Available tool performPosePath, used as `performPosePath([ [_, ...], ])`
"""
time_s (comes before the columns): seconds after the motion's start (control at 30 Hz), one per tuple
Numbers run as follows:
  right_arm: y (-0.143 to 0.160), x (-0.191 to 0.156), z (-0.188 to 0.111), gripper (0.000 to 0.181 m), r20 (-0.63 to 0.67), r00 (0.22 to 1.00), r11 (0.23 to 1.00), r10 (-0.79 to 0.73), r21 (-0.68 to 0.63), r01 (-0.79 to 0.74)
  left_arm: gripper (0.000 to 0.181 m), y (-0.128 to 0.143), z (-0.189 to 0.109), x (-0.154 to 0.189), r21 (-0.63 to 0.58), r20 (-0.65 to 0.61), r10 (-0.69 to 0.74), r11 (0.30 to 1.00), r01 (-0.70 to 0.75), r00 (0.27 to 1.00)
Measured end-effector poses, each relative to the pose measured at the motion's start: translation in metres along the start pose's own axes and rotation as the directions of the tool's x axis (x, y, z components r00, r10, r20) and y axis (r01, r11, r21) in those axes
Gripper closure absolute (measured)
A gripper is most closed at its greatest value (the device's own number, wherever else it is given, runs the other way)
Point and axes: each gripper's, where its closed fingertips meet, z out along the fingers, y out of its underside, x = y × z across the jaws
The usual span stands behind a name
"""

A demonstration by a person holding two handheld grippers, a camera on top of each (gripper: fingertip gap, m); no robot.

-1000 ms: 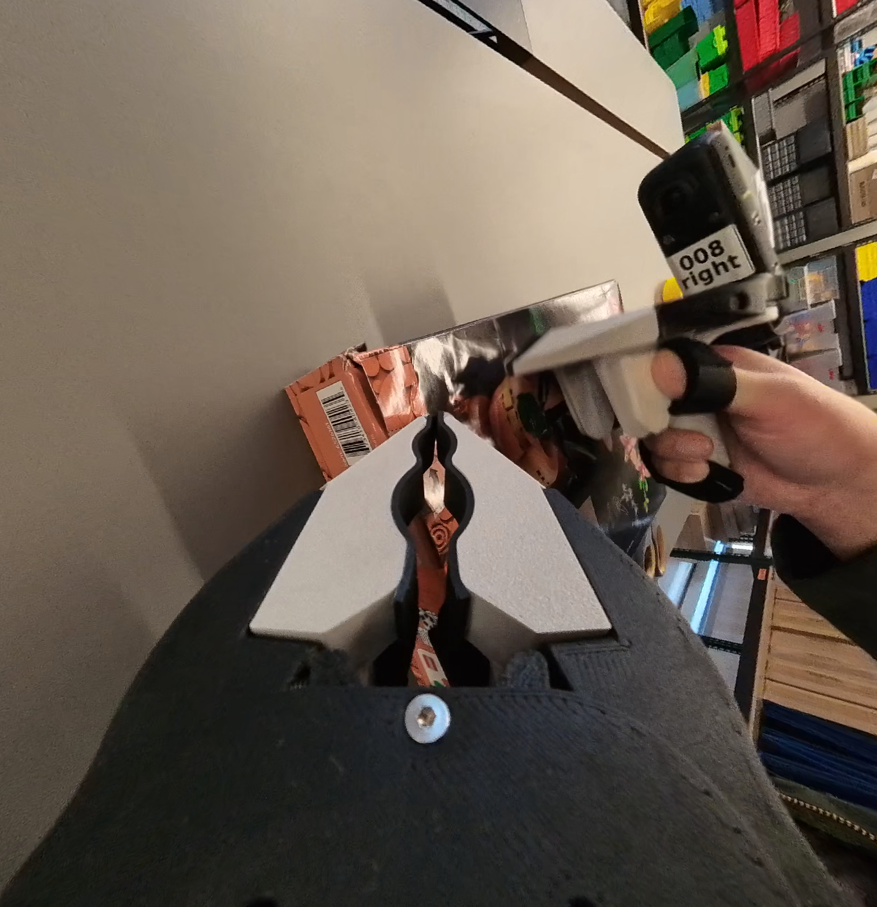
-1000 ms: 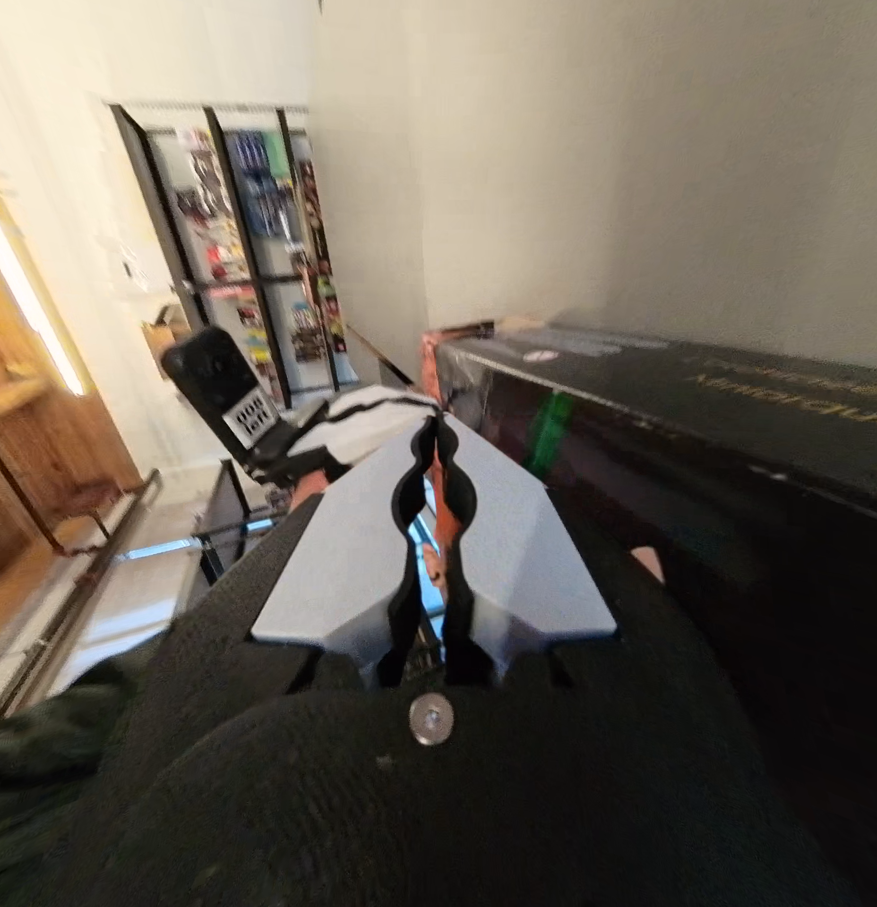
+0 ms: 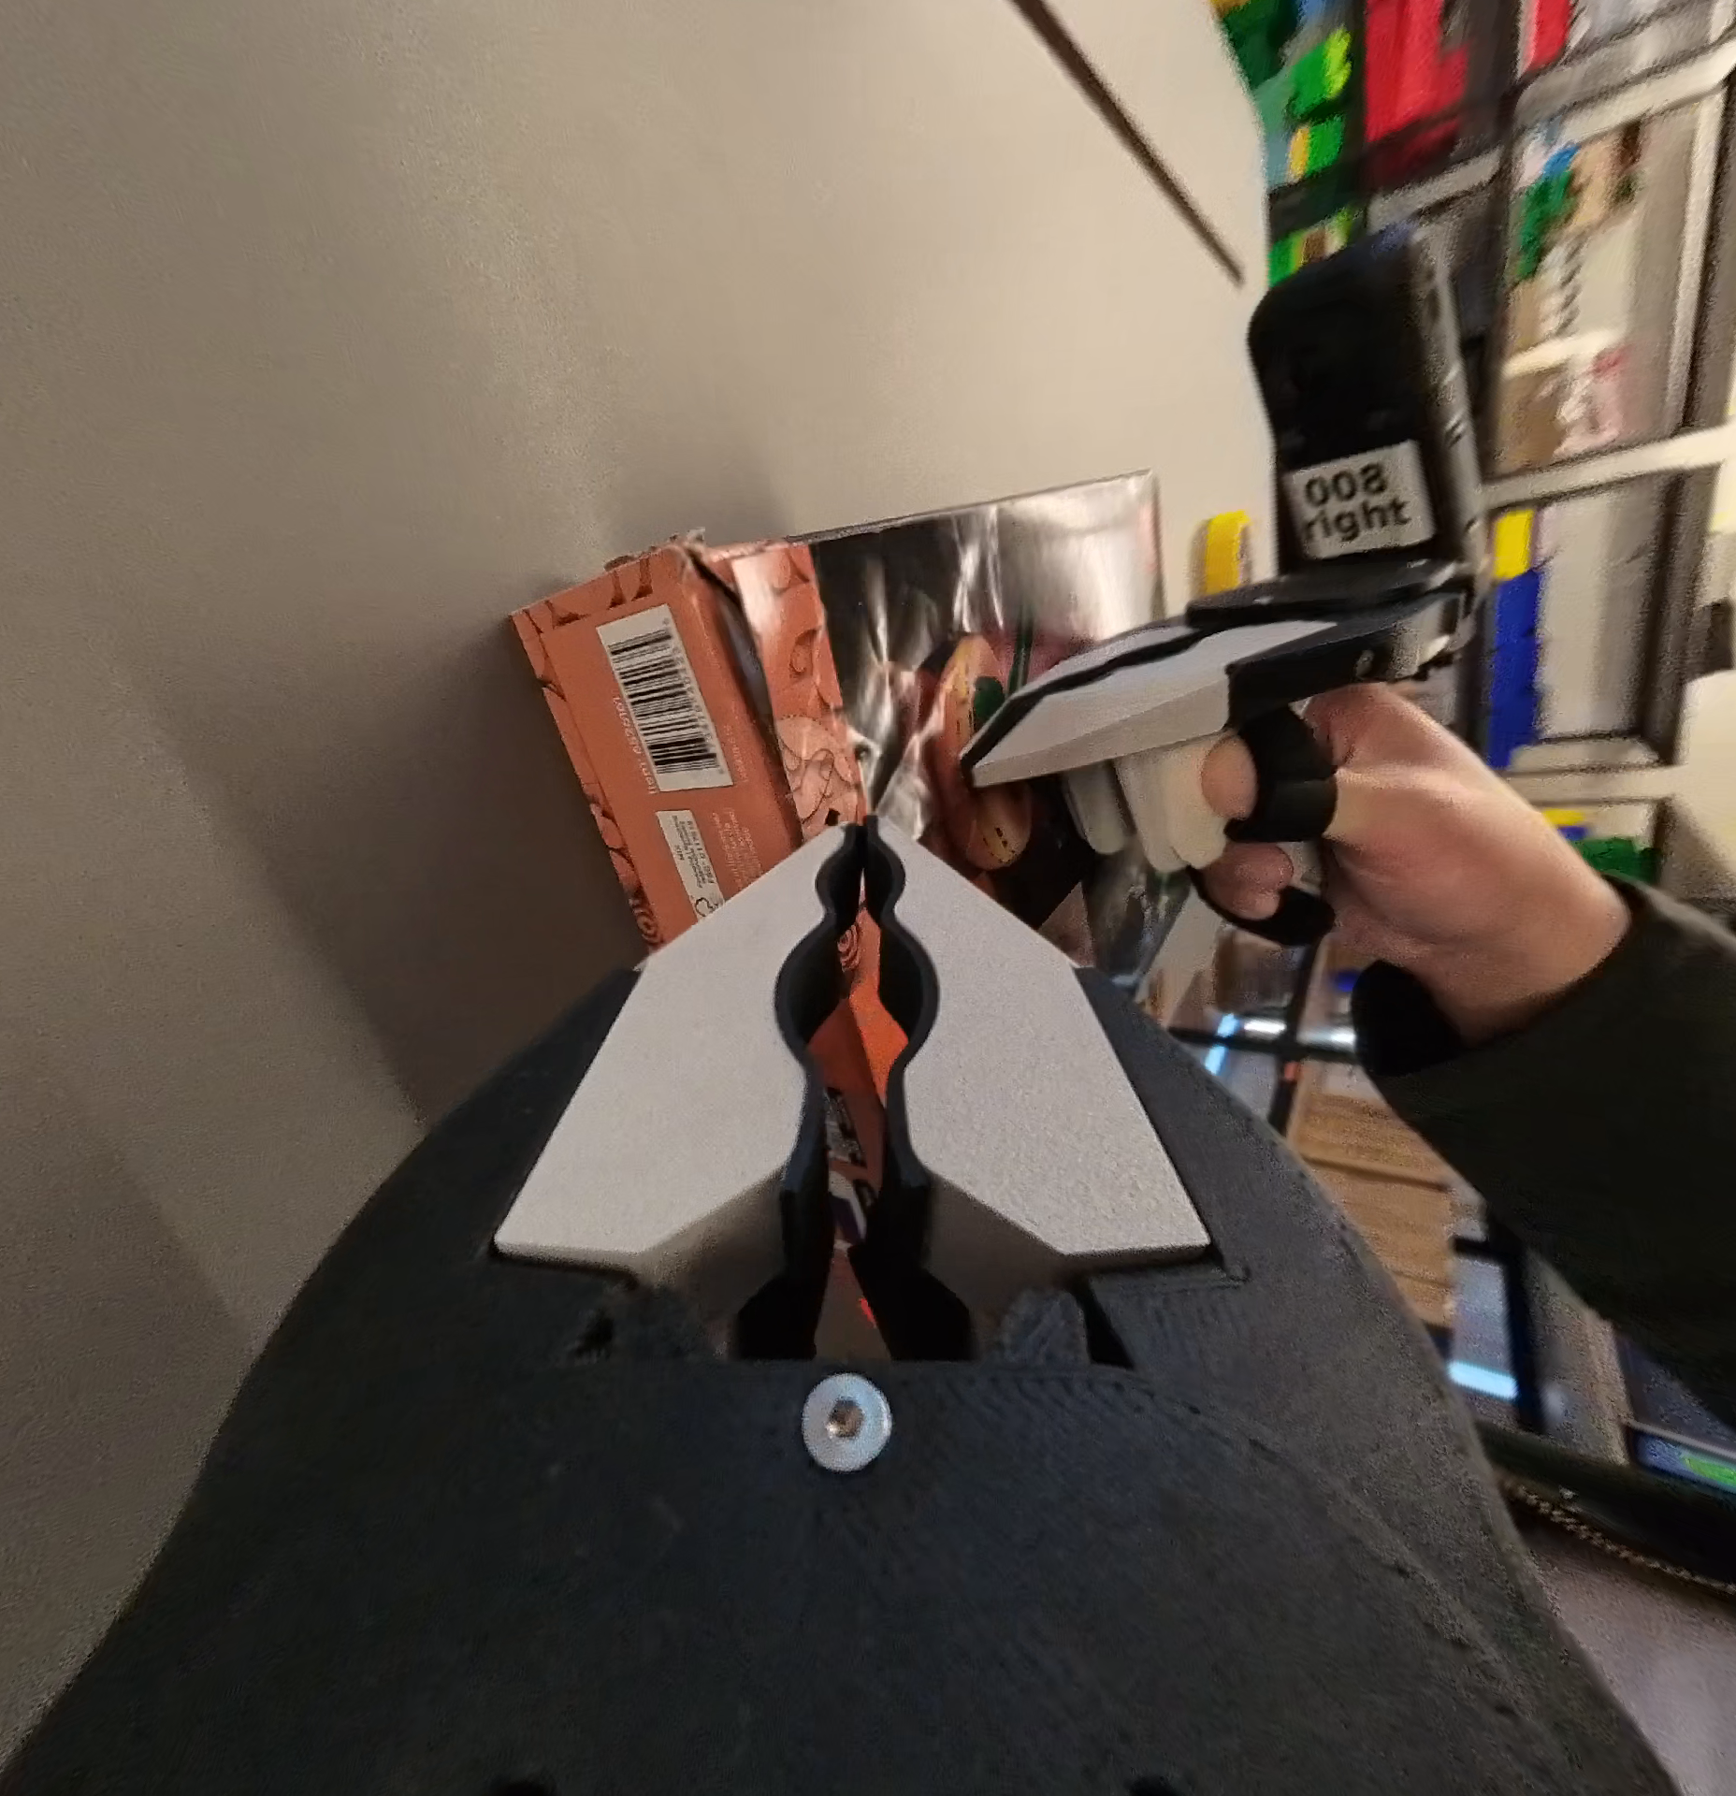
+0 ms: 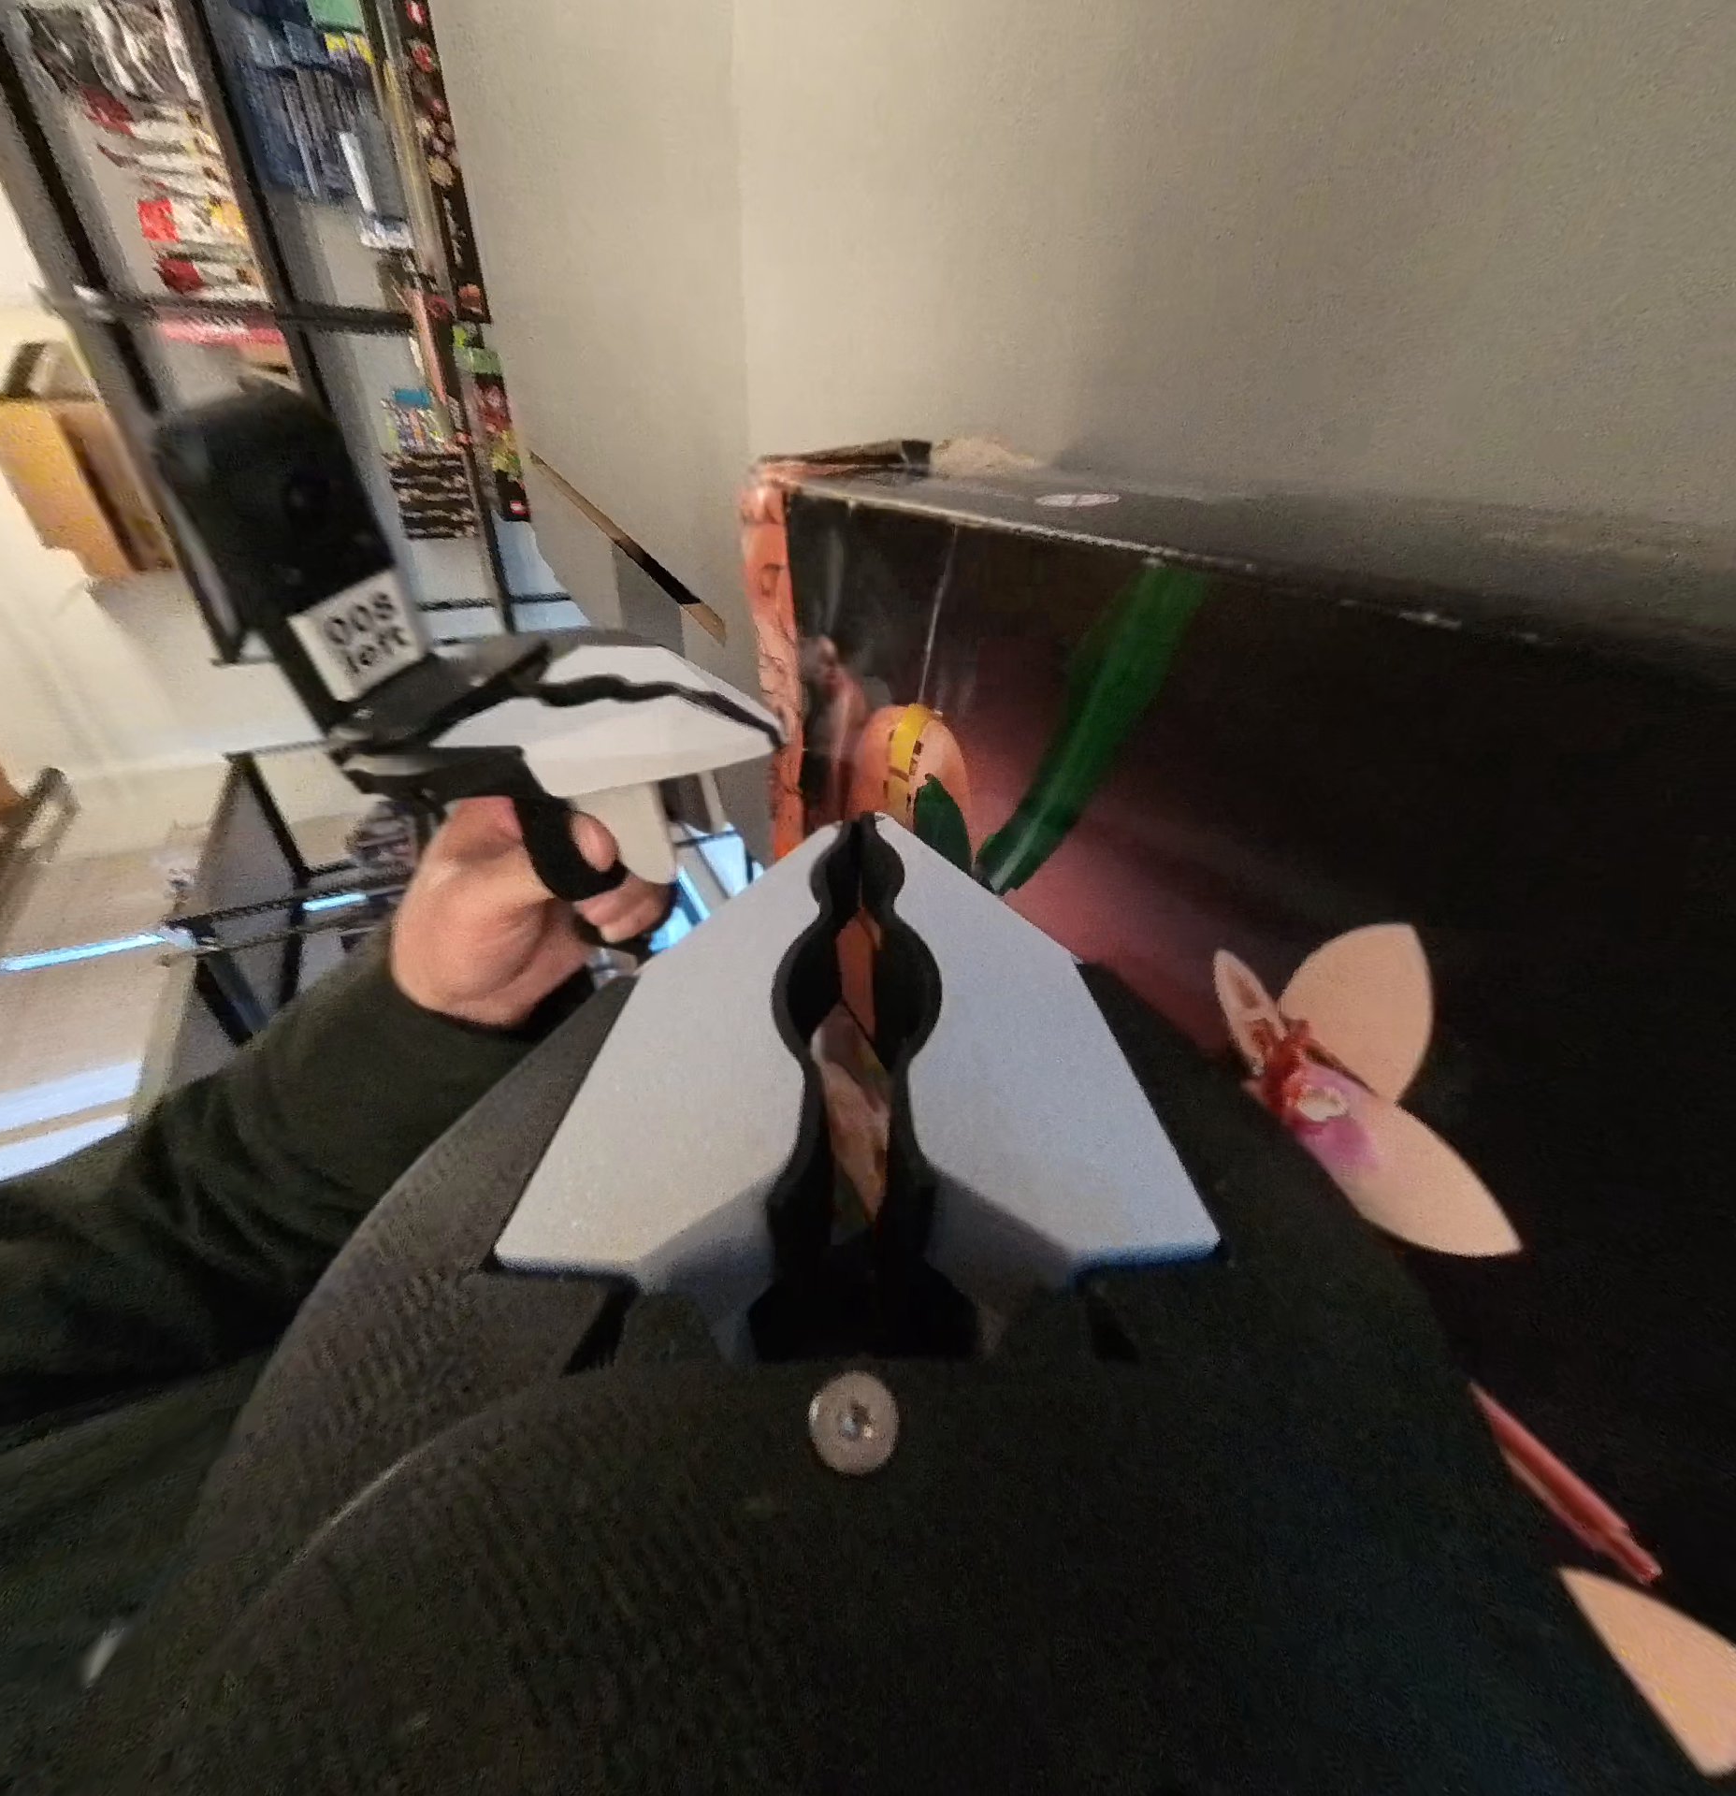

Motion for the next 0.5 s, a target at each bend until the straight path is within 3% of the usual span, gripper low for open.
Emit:
performPosePath([
  [0.17, 0.000, -0.007, -0.010, 0.181, 0.067, 0.998, 0.995, -0.019, 0.104, 0.012, 0.181, 0.001, -0.001, 0.001, 0.026, -0.026, -0.019, 0.999, 0.019, 0.999],
  [0.23, -0.019, -0.060, -0.041, 0.181, 0.314, 0.939, 0.954, -0.143, 0.296, 0.046, 0.181, 0.000, -0.002, 0.003, 0.022, -0.046, -0.041, 0.999, 0.042, 0.998],
  [0.27, -0.025, -0.090, -0.066, 0.181, 0.359, 0.892, 0.900, -0.273, 0.424, 0.105, 0.181, 0.000, -0.004, 0.004, 0.022, -0.052, -0.035, 0.999, 0.036, 0.998],
  [0.33, -0.012, -0.144, -0.116, 0.181, 0.263, 0.775, 0.717, -0.575, 0.618, 0.323, 0.181, 0.000, -0.011, 0.005, 0.040, -0.047, 0.005, 0.999, -0.003, 0.999],
  [0.4, 0.015, -0.186, -0.155, 0.181, 0.177, 0.677, 0.582, -0.715, 0.686, 0.436, 0.181, 0.003, -0.024, 0.011, 0.068, -0.049, 0.082, 0.995, -0.078, 0.995],
  [0.5, 0.066, -0.240, -0.202, 0.181, 0.352, 0.548, 0.588, -0.759, 0.732, 0.345, 0.177, 0.020, -0.046, 0.024, 0.080, -0.050, 0.225, 0.972, -0.221, 0.973],
])
